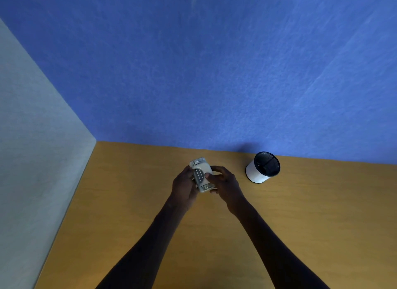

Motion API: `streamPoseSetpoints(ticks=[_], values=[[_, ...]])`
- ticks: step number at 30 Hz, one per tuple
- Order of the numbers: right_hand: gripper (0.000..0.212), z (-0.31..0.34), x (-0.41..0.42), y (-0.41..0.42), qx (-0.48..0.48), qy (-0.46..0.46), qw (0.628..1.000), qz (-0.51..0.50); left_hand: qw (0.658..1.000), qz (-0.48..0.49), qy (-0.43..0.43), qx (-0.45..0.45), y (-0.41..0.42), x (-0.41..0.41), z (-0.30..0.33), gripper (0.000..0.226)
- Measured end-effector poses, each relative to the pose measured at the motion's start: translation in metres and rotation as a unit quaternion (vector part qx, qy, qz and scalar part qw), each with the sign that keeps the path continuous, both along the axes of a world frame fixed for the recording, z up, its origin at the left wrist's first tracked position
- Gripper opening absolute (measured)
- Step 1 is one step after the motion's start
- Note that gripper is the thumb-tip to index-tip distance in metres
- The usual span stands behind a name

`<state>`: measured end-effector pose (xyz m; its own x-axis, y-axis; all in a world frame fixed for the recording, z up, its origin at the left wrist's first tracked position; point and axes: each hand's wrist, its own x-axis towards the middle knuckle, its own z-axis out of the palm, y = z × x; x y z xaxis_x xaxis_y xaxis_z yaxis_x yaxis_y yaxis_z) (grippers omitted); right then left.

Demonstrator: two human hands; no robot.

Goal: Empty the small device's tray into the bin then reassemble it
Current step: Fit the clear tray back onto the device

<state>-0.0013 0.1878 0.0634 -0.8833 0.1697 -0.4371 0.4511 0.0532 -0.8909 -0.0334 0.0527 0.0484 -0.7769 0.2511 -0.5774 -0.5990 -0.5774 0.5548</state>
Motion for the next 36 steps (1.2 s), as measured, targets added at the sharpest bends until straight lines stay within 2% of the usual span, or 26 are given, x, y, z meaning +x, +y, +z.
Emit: streamPoseSetpoints(ticks=[8, 12, 18, 25, 27, 31, 36], values=[[0.022, -0.005, 0.003, 0.007, 0.096, -0.013, 0.994, 0.044, 0.991, -0.039, -0.062, -0.113, 0.0, -0.016, -0.008, 0.014], [0.024, -0.007, 0.002, 0.007, 0.127, -0.015, 0.991, 0.042, 0.988, -0.02, -0.07, -0.132, 0.006, -0.02, -0.011, 0.019], [0.021, -0.011, -0.006, 0.008, 0.093, -0.047, 0.994, -0.008, 0.985, 0.013, -0.075, -0.154, 0.012, -0.029, -0.015, 0.012], [0.024, -0.026, -0.02, -0.003, 0.143, -0.112, 0.979, -0.09, 0.991, 0.039, -0.014, -0.13, -0.005, -0.031, -0.015, 0.023], [0.021, -0.03, -0.022, -0.007, 0.144, -0.121, 0.976, -0.114, 0.987, 0.037, -0.013, -0.153, -0.009, -0.029, -0.015, 0.019], [0.016, -0.034, -0.027, -0.016, 0.151, -0.132, 0.97, -0.141, 0.975, 0.03, 0.026, -0.218, -0.015, -0.021, -0.01, 0.044], [0.02, -0.035, -0.031, -0.02, 0.18, -0.144, 0.961, -0.15, 0.957, -0.01, 0.083, -0.278, -0.021, -0.007, -0.009, 0.05]])
